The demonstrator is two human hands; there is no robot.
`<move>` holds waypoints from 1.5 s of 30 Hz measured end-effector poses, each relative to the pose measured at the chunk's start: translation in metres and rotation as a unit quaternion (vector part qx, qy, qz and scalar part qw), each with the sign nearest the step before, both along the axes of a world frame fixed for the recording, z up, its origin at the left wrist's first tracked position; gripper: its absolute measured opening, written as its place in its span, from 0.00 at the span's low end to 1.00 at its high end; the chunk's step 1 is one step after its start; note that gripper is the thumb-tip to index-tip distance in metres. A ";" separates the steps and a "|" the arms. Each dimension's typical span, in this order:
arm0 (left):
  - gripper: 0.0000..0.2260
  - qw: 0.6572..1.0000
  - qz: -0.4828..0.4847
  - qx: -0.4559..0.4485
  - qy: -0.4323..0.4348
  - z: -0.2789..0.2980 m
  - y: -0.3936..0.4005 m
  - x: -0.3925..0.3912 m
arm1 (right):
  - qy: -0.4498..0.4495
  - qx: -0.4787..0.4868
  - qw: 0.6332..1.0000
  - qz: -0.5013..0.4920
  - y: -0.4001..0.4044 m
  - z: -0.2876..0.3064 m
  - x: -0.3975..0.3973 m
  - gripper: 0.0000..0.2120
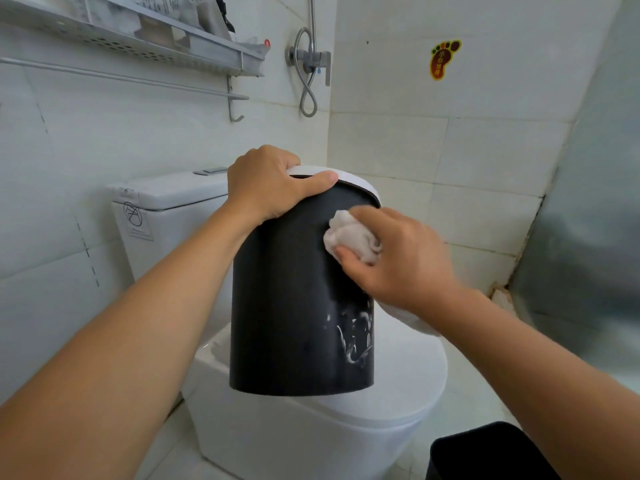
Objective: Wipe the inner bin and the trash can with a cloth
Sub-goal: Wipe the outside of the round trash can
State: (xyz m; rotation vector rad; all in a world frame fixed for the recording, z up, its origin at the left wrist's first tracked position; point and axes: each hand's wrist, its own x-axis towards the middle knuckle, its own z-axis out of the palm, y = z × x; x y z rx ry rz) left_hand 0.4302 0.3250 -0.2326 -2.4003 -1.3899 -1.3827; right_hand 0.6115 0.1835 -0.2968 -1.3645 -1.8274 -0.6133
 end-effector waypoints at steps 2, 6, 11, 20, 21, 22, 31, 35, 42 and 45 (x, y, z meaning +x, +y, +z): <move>0.34 1.000 0.017 -0.012 -0.009 -0.002 0.009 -0.005 | -0.051 -0.038 0.996 0.060 -0.019 -0.024 -0.003 0.16; 0.34 1.000 0.006 -0.020 -0.013 -0.003 0.017 -0.009 | -0.083 -0.069 0.989 0.103 -0.035 -0.048 -0.002 0.14; 0.35 1.000 -0.019 -0.009 0.012 0.002 0.007 0.005 | -0.009 0.005 1.000 -0.009 -0.007 -0.016 0.005 0.17; 0.34 0.999 0.018 -0.023 0.012 0.001 0.011 0.008 | -0.114 -0.053 0.983 0.134 -0.040 -0.053 0.001 0.16; 0.34 1.000 0.012 -0.021 0.012 0.002 0.010 0.009 | -0.095 -0.037 0.988 0.112 -0.033 -0.048 0.001 0.16; 0.34 1.000 0.007 -0.019 0.011 0.002 0.009 0.009 | -0.060 -0.021 0.995 0.083 -0.025 -0.041 0.001 0.17; 0.34 0.998 0.035 -0.053 -0.028 -0.003 0.023 -0.012 | -0.033 -0.049 0.992 0.110 -0.033 -0.059 -0.003 0.16; 0.35 0.998 0.006 -0.042 -0.035 -0.006 0.027 -0.016 | -0.079 -0.039 0.989 0.121 -0.032 -0.062 0.003 0.16; 0.33 0.996 0.010 -0.056 -0.069 -0.012 0.033 -0.030 | 0.063 -0.018 0.998 0.020 -0.006 -0.048 -0.011 0.19; 0.34 0.994 0.001 -0.056 -0.089 -0.013 0.034 -0.034 | -0.038 -0.042 0.990 0.132 -0.031 -0.063 -0.013 0.16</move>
